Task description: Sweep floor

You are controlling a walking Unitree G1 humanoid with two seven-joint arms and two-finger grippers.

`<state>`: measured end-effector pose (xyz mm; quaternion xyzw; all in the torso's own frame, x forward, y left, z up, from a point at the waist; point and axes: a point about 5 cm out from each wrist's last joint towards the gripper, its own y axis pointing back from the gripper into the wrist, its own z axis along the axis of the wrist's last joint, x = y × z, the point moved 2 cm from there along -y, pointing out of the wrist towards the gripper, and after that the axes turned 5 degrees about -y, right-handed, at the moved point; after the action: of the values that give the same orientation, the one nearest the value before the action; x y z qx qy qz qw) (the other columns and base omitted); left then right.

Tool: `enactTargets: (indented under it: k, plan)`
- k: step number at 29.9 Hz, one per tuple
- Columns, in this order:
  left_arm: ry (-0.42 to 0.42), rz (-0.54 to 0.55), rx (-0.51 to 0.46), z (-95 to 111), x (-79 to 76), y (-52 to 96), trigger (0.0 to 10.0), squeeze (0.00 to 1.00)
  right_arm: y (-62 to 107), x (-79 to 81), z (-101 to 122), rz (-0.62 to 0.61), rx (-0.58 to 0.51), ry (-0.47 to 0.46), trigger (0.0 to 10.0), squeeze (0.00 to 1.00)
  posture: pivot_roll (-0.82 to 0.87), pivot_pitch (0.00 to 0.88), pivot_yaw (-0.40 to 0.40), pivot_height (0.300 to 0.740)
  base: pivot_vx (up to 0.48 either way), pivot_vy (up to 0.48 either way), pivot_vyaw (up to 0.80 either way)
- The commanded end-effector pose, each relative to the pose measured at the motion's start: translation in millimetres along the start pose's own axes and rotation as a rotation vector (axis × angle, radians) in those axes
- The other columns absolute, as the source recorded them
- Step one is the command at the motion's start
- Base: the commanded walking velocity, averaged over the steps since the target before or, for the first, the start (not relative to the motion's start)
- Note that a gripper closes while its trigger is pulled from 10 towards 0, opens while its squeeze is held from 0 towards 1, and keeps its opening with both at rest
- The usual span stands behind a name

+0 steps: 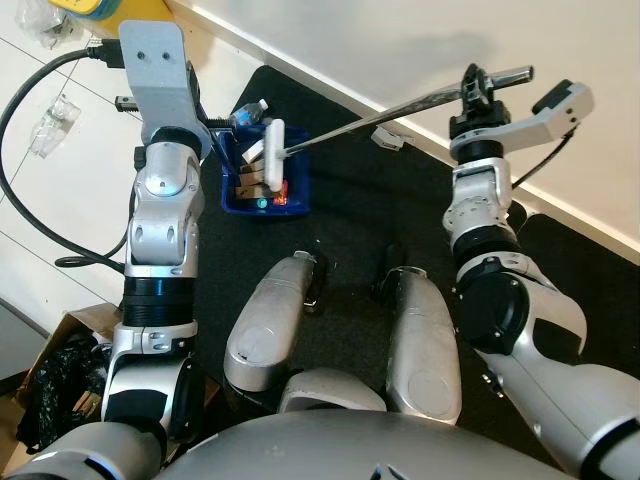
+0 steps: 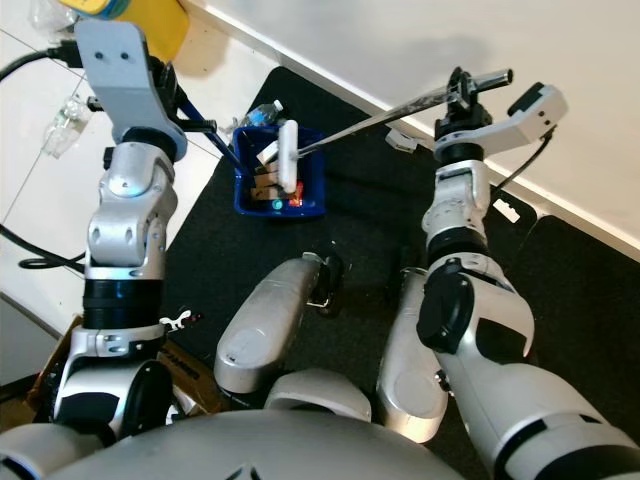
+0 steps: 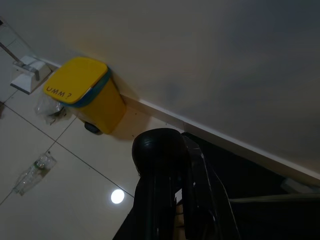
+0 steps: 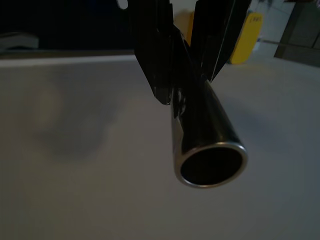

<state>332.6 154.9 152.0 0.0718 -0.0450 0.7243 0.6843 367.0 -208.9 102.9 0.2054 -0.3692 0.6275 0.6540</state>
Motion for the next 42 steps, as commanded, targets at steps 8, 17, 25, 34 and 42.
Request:
enactTargets:
  k: [8, 17, 25, 34, 42]
  plan:
    - [0.064, -0.022, 0.153, -36.1, -15.7, -3.9, 10.0, 0.00, -0.8, 32.2, 76.9, 0.298, -0.177, 0.086, 10.0, 0.00, 0.28, 0.302, 0.043, 0.740, 0.000, 0.000, 0.00]
    - [0.135, -0.027, 0.220, -44.1, -23.0, -14.2, 10.0, 0.00, 7.7, 58.4, 101.0, 0.471, -0.146, 0.055, 10.0, 0.00, 0.21, 0.246, 0.012, 0.740, 0.000, 0.000, 0.00]
    - [0.201, 0.095, 0.226, -40.9, 19.8, -21.0, 10.0, 0.00, 16.4, 35.0, 20.4, 0.310, 0.176, 0.297, 10.0, 0.00, 0.22, 0.184, -0.027, 0.740, 0.000, 0.000, 0.00]
    - [0.244, 0.309, 0.220, -41.3, 97.7, -13.0, 10.0, 0.00, 19.3, 38.4, -24.5, 0.345, 0.439, 0.493, 10.0, 0.00, 0.25, 0.137, -0.089, 0.740, 0.000, 0.000, 0.00]
    - [0.299, 0.417, 0.200, -34.9, 135.8, -1.0, 10.0, 0.00, 4.9, 43.0, -31.7, 0.329, 0.463, 0.527, 10.0, 0.00, 0.28, 0.086, -0.116, 0.740, 0.000, 0.000, 0.00]
